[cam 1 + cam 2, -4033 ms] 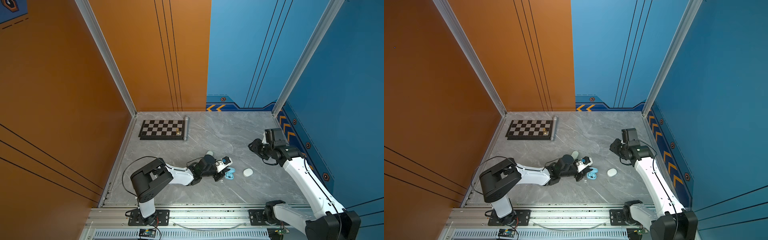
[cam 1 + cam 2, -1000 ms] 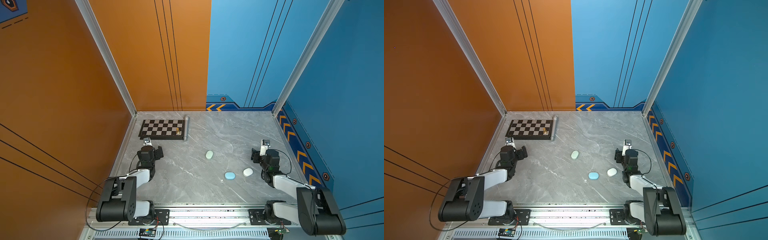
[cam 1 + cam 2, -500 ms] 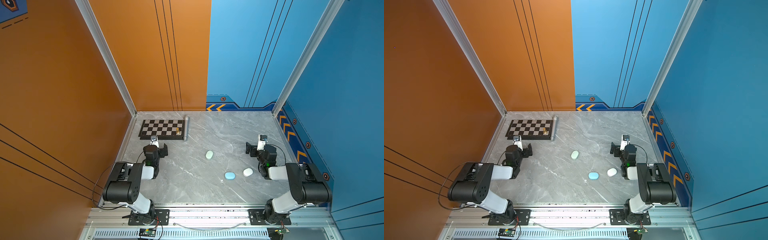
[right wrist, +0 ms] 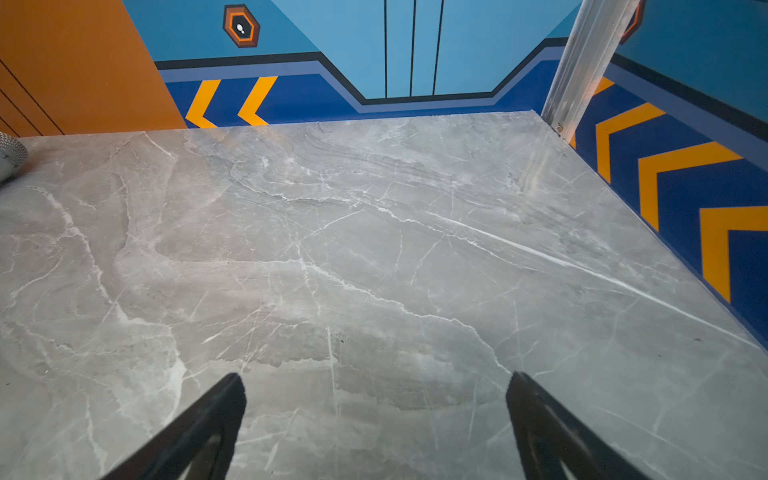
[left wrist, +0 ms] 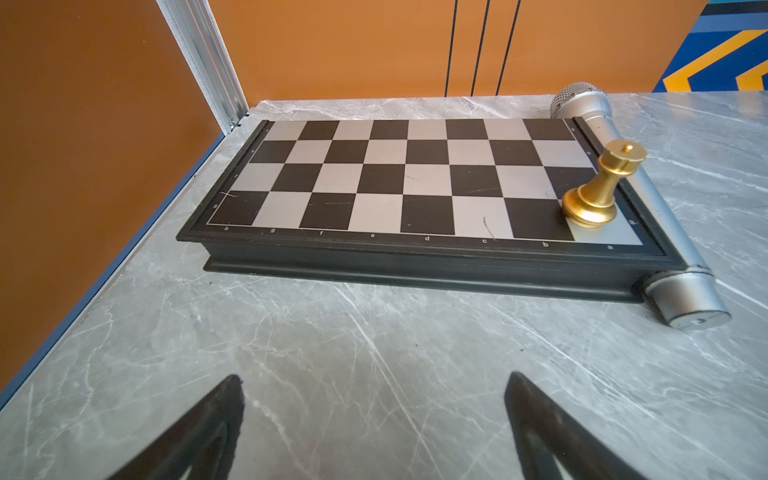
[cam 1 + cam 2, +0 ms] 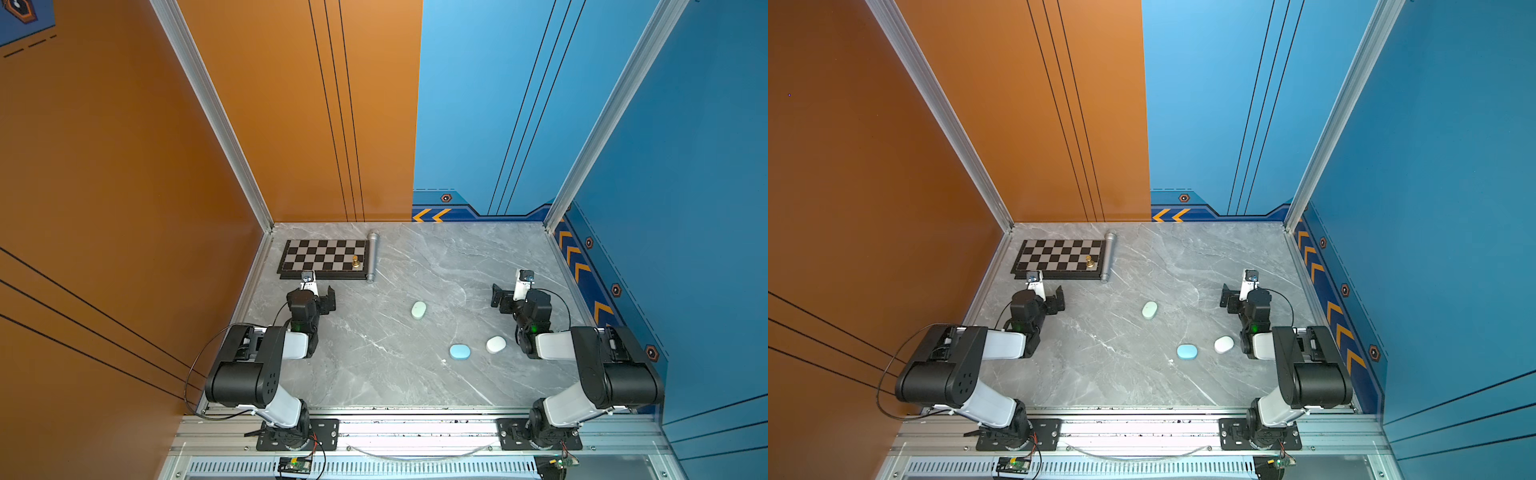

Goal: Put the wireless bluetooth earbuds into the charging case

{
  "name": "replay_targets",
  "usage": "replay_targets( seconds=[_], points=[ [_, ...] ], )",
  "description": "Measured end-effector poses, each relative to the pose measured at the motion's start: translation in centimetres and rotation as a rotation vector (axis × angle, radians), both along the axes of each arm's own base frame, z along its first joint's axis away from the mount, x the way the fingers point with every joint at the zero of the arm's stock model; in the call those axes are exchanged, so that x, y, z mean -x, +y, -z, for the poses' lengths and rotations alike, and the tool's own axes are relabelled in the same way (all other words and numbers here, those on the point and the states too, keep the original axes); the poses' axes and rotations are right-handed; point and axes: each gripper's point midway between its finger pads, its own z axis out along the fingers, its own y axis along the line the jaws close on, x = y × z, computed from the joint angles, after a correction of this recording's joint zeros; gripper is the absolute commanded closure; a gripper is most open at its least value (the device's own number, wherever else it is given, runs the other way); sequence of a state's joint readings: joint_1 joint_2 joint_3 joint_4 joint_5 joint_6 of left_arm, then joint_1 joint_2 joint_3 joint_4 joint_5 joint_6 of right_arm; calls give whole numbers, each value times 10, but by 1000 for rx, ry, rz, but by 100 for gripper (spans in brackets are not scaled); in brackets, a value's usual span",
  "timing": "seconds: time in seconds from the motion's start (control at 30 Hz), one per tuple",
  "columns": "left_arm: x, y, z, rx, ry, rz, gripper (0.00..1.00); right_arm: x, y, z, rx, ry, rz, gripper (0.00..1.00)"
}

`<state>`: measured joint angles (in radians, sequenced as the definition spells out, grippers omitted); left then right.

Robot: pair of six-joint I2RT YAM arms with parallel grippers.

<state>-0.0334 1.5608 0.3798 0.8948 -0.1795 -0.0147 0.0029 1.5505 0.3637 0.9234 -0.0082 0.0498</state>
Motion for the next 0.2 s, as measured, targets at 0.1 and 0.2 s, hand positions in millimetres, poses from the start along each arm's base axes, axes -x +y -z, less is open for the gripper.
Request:
replay_targets(
  seconds=[0.1, 0.2],
  points=[
    [0, 0, 0, 0, 0, 0, 2, 1, -2, 1, 2, 6, 13, 0],
    [0, 0, 0, 0, 0, 0, 2, 0, -2, 1, 3, 7, 14, 0]
  ],
)
